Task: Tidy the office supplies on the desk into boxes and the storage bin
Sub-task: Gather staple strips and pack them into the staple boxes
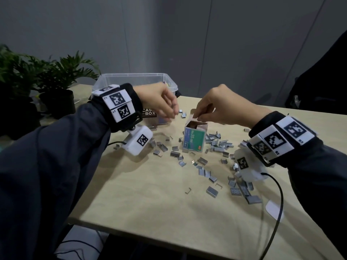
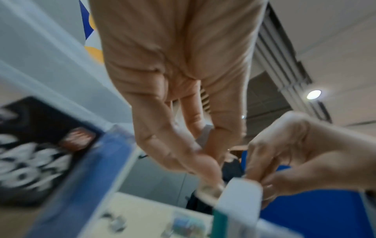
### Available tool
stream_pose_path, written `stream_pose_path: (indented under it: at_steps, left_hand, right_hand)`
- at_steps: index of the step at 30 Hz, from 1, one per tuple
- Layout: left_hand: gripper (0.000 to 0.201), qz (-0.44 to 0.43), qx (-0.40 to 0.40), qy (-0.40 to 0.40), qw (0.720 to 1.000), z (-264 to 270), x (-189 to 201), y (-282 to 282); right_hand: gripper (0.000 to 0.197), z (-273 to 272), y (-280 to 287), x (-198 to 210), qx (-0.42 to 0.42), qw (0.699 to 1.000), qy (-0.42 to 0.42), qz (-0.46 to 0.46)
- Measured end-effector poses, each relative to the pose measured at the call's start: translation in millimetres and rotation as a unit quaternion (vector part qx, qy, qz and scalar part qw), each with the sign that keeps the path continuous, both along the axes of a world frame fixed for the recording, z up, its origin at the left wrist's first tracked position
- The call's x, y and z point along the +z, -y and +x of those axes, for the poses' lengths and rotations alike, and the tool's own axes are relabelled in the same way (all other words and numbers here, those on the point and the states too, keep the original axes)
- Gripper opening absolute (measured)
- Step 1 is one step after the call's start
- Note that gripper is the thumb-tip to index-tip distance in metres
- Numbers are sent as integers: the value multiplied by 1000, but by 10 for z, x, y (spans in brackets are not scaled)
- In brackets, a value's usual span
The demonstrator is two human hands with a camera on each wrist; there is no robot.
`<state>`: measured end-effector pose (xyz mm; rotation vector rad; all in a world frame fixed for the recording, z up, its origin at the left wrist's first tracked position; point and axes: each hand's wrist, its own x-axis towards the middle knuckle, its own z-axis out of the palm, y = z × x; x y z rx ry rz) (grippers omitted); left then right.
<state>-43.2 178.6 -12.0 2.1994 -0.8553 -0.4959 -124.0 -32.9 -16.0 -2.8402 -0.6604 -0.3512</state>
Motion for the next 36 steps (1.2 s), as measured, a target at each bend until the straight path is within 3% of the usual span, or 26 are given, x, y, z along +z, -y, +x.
stream_pose_path:
  at_steps: [2, 5, 8, 11, 13, 17, 20, 27, 31, 34, 36]
  left_hand:
    - [12, -53, 2, 7, 999, -69, 102, 95]
    - [16, -63, -42, 63, 995, -230, 169, 317]
    - [11, -16, -90, 143, 985, -348, 120, 531]
    - [6, 73, -108, 282, 951, -394, 36, 667]
    - [8, 120, -97, 339, 928, -398, 0, 700]
    - [6, 181, -61, 388, 902, -419, -5, 700]
    - [4, 215, -53, 384, 896, -442, 28, 667]
    - [10, 239, -71, 334, 909, -423, -13, 609]
    - [16, 229, -65, 304, 922, -425, -53, 631]
    - [50, 280, -11, 293, 914, -464, -50, 649]
    - [57, 319, 22, 281, 905, -517, -60, 683]
  right_hand:
    - [8, -11, 56, 27, -23, 999, 32, 12]
    - [4, -42, 161, 62, -82, 995, 61, 19]
    - [10, -63, 270, 66, -152, 986, 62, 11]
    - [10, -59, 381, 41, -217, 975, 37, -23]
    - [6, -44, 425, -1, -234, 970, -48, -54]
    - [56, -6, 391, -151, -182, 934, -305, -38]
    - [67, 37, 337, -239, -158, 919, -354, -75]
    - [25, 79, 267, -330, -170, 934, -294, -116]
    - [30, 57, 236, -350, -181, 935, -279, -127]
    - [32, 43, 269, -347, -201, 927, -295, -114]
    - [30, 26, 303, -342, -205, 925, -302, -105]
